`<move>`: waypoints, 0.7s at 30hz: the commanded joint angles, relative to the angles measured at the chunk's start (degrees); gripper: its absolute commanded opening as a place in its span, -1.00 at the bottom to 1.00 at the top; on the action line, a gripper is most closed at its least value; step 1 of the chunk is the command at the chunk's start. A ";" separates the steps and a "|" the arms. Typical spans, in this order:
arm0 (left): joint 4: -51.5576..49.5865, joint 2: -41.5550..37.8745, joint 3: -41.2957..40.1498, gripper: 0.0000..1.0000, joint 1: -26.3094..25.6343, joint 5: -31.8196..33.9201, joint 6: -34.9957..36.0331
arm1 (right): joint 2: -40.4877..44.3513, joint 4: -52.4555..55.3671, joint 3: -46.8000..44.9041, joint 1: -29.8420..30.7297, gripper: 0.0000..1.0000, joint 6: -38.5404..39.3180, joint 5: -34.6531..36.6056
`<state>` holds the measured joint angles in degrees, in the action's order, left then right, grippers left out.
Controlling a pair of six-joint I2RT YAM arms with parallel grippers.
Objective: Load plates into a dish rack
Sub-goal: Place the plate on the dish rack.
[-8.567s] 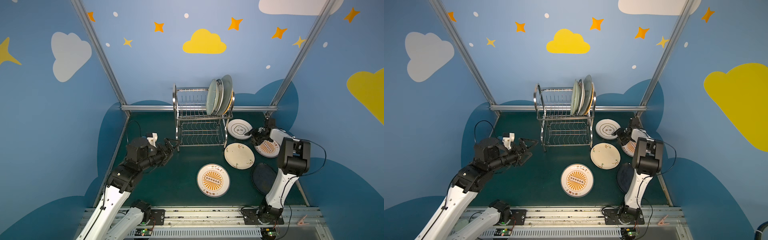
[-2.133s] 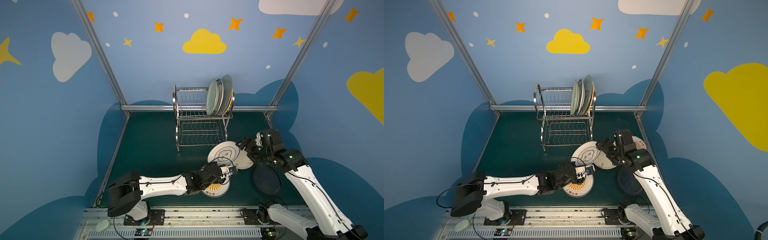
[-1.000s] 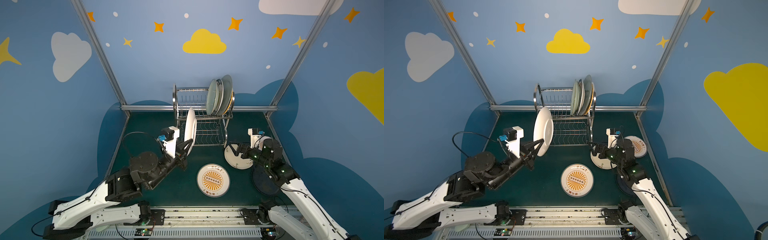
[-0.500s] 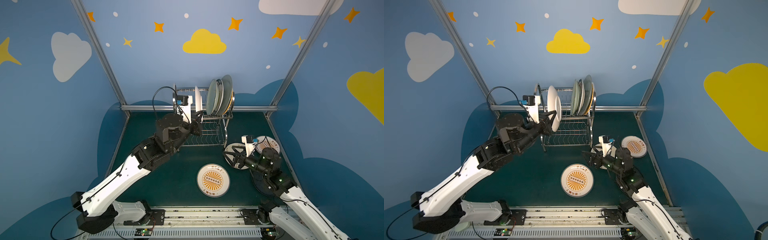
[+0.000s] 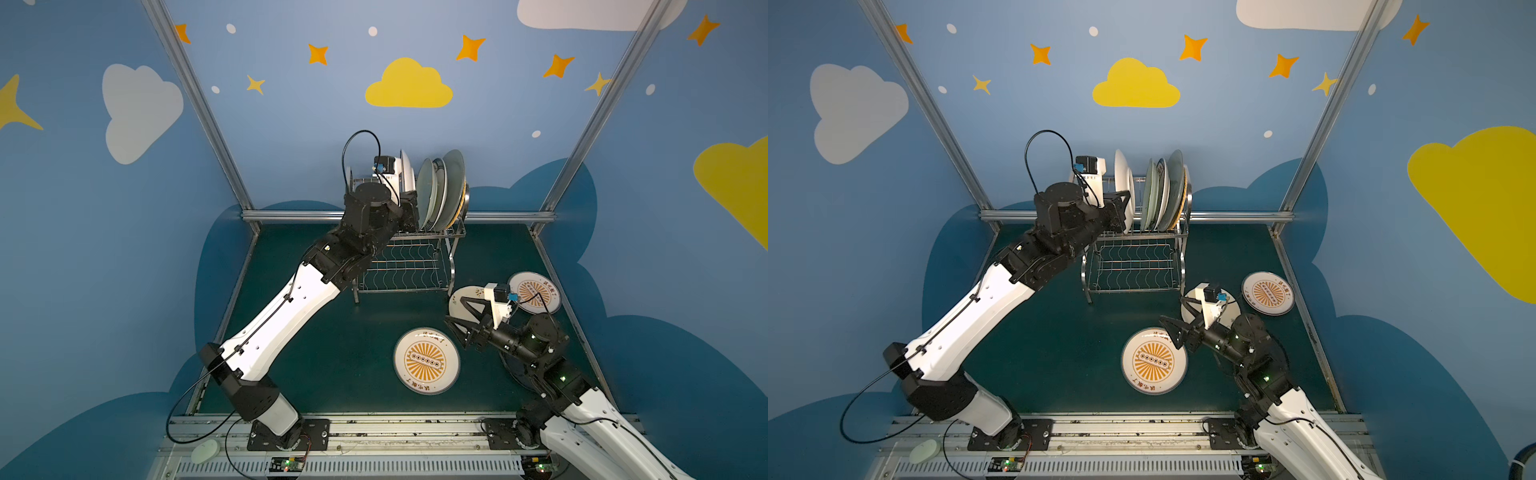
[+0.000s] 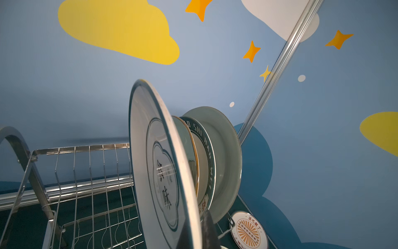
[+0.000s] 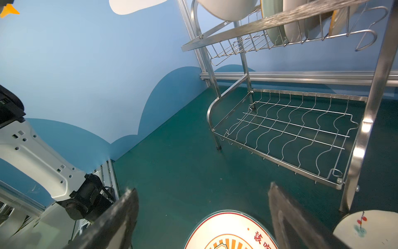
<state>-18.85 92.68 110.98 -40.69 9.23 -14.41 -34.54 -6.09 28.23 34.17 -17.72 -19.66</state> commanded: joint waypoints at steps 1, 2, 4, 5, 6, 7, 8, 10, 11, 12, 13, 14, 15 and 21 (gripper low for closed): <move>1.45 2.30 4.63 -0.92 1.72 -2.69 -0.50 | -1.04 -1.85 0.10 1.21 0.84 1.57 1.29; 1.19 3.31 5.69 -0.92 2.17 -3.06 -0.61 | -1.37 -1.82 0.16 1.65 0.84 1.92 1.53; -0.27 5.48 8.30 -0.92 2.75 -2.99 -0.88 | -1.49 -1.43 0.32 2.50 0.84 2.59 2.41; -0.84 6.53 9.53 -0.92 2.97 -2.99 -0.87 | -1.49 -1.25 0.47 2.94 0.84 2.92 2.92; -1.28 7.40 10.46 -0.92 3.26 -3.12 -0.95 | -1.40 -1.29 0.43 3.20 0.84 3.24 3.34; -1.68 8.39 11.28 -0.92 3.46 -3.41 -1.05 | -1.27 -1.13 0.51 3.51 0.84 3.41 3.63; -2.16 9.39 12.14 -0.92 3.74 -3.73 -1.05 | -1.31 -1.08 0.43 3.70 0.84 3.58 3.90; -3.24 11.10 13.87 -0.92 4.09 -3.76 -1.19 | -1.38 -1.03 0.50 4.10 0.84 3.73 4.33; -4.05 12.07 14.80 -0.92 4.37 -3.66 -1.31 | -1.55 -1.05 0.50 4.28 0.84 3.82 4.52; -4.77 12.84 15.57 -0.92 4.52 -3.21 -1.43 | -1.68 -0.96 0.51 4.40 0.84 3.94 4.63; -5.39 13.49 16.31 -0.92 4.69 -2.85 -1.53 | -1.97 -0.78 0.64 4.57 0.84 4.00 4.72; -5.50 14.02 16.70 -0.92 4.80 -3.09 -1.58 | -2.15 -0.70 0.78 4.80 0.84 4.22 4.89; -5.34 14.35 16.70 -0.92 4.97 -3.54 -1.48 | -2.26 -0.68 0.79 4.93 0.84 4.29 5.10; -6.27 16.64 18.16 -0.92 5.45 -4.75 -1.63 | -2.72 -0.35 1.05 5.81 0.84 4.84 5.95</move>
<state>-26.59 109.01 126.50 -35.88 4.84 -16.27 -37.17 -6.13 28.23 39.44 -13.91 -14.79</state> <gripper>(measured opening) 0.065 0.921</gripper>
